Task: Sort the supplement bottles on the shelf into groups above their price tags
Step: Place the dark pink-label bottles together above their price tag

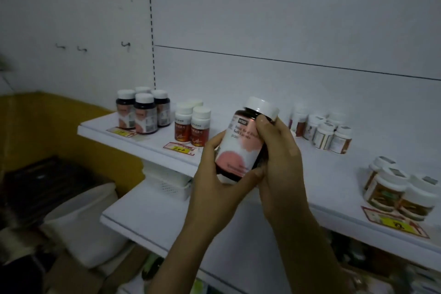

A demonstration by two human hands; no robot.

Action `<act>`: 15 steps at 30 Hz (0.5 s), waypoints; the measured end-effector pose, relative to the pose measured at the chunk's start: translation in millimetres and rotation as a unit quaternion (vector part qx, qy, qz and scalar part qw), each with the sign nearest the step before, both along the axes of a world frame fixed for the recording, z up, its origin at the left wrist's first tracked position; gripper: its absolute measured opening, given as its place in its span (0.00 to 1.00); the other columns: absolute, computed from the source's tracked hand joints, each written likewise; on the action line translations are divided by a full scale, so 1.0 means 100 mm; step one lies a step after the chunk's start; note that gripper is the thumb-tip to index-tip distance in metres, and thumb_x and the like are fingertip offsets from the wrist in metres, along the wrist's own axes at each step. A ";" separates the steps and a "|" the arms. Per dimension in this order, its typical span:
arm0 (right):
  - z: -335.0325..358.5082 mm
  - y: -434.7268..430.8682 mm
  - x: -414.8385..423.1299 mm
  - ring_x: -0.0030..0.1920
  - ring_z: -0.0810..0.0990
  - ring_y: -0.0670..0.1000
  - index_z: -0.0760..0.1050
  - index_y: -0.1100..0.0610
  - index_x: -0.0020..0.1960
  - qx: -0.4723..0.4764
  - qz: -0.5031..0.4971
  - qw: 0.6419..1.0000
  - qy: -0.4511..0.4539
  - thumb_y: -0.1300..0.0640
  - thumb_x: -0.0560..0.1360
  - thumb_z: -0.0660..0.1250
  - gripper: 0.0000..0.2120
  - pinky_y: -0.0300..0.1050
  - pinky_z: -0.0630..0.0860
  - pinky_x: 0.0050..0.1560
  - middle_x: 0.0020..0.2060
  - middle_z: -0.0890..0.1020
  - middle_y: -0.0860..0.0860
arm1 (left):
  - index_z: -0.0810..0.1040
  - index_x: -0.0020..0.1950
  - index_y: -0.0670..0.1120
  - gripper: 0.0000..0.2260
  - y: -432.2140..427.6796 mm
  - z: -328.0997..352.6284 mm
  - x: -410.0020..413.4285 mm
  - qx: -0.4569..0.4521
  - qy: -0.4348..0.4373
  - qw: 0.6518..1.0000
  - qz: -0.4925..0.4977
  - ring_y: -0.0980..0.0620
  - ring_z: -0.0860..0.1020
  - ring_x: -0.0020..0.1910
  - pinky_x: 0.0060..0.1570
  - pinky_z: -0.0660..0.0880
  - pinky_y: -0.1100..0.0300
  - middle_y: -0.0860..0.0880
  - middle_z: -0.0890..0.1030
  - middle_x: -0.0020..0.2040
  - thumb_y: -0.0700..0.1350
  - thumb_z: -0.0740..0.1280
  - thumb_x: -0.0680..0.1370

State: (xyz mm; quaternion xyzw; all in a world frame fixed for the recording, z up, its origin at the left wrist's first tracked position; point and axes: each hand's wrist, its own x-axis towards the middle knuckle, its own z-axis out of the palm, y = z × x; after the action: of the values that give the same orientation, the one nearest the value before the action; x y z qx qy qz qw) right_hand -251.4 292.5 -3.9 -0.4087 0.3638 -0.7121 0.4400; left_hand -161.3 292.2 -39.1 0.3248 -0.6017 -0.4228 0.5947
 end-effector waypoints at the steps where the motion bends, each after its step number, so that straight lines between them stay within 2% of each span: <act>1: -0.08 0.08 0.06 0.54 0.82 0.51 0.71 0.50 0.66 0.004 0.010 1.000 0.009 0.46 0.65 0.67 0.29 0.49 0.81 0.51 0.55 0.82 0.50 | 0.66 0.63 0.57 0.31 0.05 -0.05 0.03 -0.017 -0.022 0.999 0.042 0.62 0.78 0.53 0.43 0.78 0.65 0.56 0.75 0.57 0.41 0.75 0.66; 4: -0.22 0.28 0.18 0.52 0.83 0.49 0.71 0.49 0.65 0.009 0.044 0.999 0.030 0.50 0.62 0.70 0.31 0.44 0.82 0.48 0.53 0.82 0.47 | 0.62 0.68 0.59 0.35 0.20 -0.20 0.13 -0.068 -0.131 0.974 0.169 0.59 0.73 0.62 0.53 0.79 0.57 0.58 0.70 0.65 0.47 0.76 0.67; 6: -0.26 0.34 0.19 0.50 0.84 0.48 0.72 0.50 0.64 0.007 0.058 0.998 0.026 0.55 0.65 0.71 0.28 0.41 0.82 0.44 0.50 0.83 0.47 | 0.61 0.69 0.59 0.35 0.31 -0.23 0.19 -0.087 -0.161 0.963 0.198 0.58 0.71 0.63 0.54 0.78 0.58 0.59 0.69 0.64 0.50 0.75 0.67; 8: -0.27 0.39 0.22 0.50 0.84 0.48 0.72 0.50 0.64 0.007 0.074 0.997 0.029 0.59 0.69 0.70 0.24 0.43 0.82 0.45 0.50 0.83 0.47 | 0.62 0.68 0.59 0.33 0.42 -0.21 0.28 -0.074 -0.138 0.975 0.160 0.60 0.73 0.61 0.51 0.77 0.65 0.60 0.69 0.63 0.50 0.75 0.68; 10: -0.27 0.41 0.27 0.50 0.84 0.48 0.72 0.50 0.65 0.009 0.086 0.996 0.032 0.58 0.70 0.70 0.24 0.44 0.82 0.46 0.49 0.83 0.46 | 0.64 0.66 0.60 0.29 0.48 -0.19 0.40 -0.039 -0.086 0.990 0.107 0.63 0.75 0.57 0.48 0.76 0.69 0.62 0.73 0.60 0.53 0.72 0.68; 13: -0.26 0.40 0.42 0.49 0.84 0.47 0.72 0.51 0.65 0.004 0.106 0.994 0.038 0.55 0.66 0.70 0.27 0.46 0.82 0.46 0.48 0.84 0.46 | 0.69 0.64 0.56 0.26 0.47 -0.19 0.60 0.001 -0.043 0.996 0.082 0.61 0.78 0.53 0.45 0.76 0.69 0.59 0.78 0.56 0.54 0.70 0.67; 15: -0.27 0.34 0.53 0.50 0.84 0.49 0.71 0.52 0.65 0.006 0.121 0.992 0.043 0.57 0.69 0.70 0.25 0.48 0.82 0.47 0.51 0.84 0.49 | 0.70 0.63 0.53 0.25 0.44 -0.21 0.72 -0.001 -0.033 0.995 0.094 0.58 0.79 0.52 0.43 0.77 0.67 0.57 0.79 0.55 0.53 0.70 0.67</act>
State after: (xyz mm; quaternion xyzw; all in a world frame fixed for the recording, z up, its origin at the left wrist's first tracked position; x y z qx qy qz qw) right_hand -197.9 326.7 -30.4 -0.4775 0.3342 -0.6332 0.5093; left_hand -89.1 335.7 -60.0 0.3934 -0.5880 -0.3533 0.6121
